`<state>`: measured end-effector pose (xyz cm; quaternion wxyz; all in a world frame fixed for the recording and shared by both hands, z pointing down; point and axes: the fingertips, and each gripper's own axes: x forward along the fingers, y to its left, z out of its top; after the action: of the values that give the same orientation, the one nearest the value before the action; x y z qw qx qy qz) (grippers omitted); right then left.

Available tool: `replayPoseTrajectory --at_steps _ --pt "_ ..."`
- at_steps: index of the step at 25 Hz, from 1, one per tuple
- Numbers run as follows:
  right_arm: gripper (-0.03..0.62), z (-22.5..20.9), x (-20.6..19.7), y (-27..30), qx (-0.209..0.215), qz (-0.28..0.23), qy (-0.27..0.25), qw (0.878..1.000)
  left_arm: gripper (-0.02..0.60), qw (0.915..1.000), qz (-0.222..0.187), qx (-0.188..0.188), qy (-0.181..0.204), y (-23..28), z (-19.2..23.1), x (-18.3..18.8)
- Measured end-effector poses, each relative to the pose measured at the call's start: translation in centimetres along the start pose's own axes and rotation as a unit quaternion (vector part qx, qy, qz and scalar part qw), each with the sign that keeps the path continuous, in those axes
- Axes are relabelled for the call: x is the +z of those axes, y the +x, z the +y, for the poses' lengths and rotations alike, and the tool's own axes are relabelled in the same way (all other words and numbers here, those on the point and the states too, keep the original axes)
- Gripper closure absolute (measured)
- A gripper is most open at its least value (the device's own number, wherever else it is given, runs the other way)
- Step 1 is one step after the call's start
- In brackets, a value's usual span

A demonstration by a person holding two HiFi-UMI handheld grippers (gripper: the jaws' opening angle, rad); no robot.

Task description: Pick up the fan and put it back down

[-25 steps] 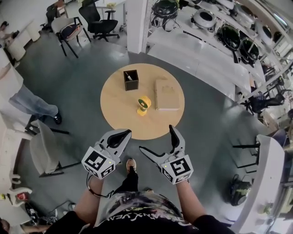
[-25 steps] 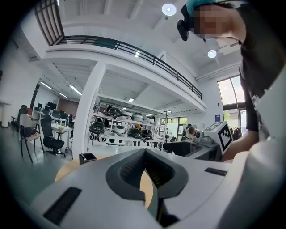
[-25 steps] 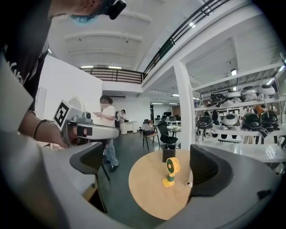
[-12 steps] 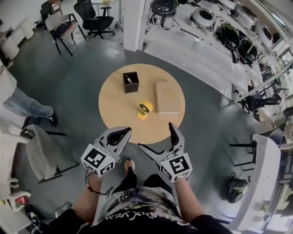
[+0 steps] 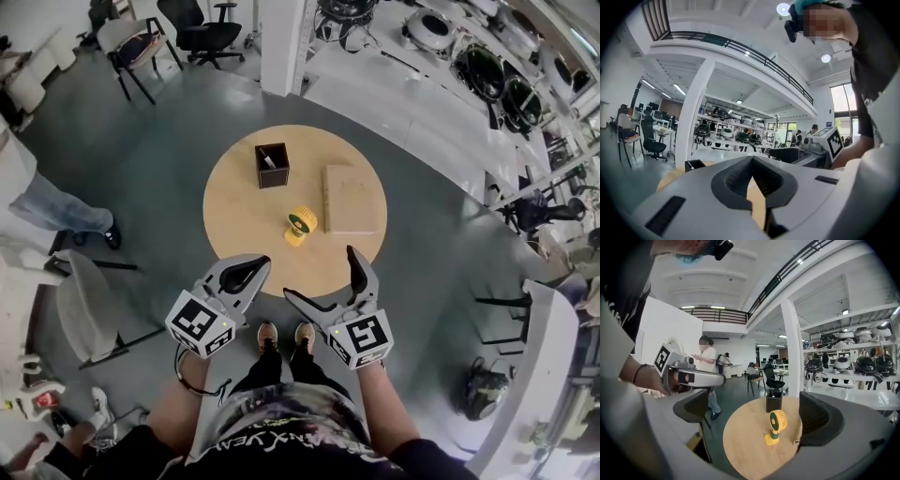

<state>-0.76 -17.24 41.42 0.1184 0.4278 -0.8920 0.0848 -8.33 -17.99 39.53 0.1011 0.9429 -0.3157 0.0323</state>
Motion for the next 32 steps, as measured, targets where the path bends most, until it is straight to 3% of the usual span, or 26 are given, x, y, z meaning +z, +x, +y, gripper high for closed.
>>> replayPoseTrajectory --at_steps 12,32 --pt "0.009 -3.9 -3.4 2.5 0.022 -0.001 -0.002 1.000 0.565 0.9996 0.005 0.028 -0.001 3.9 1.8 -3.1" --pt "0.009 -6.2 -15.0 6.7 0.046 0.009 0.008 0.999 0.565 0.9980 0.016 0.061 -0.007 7.1 4.5 -14.7"
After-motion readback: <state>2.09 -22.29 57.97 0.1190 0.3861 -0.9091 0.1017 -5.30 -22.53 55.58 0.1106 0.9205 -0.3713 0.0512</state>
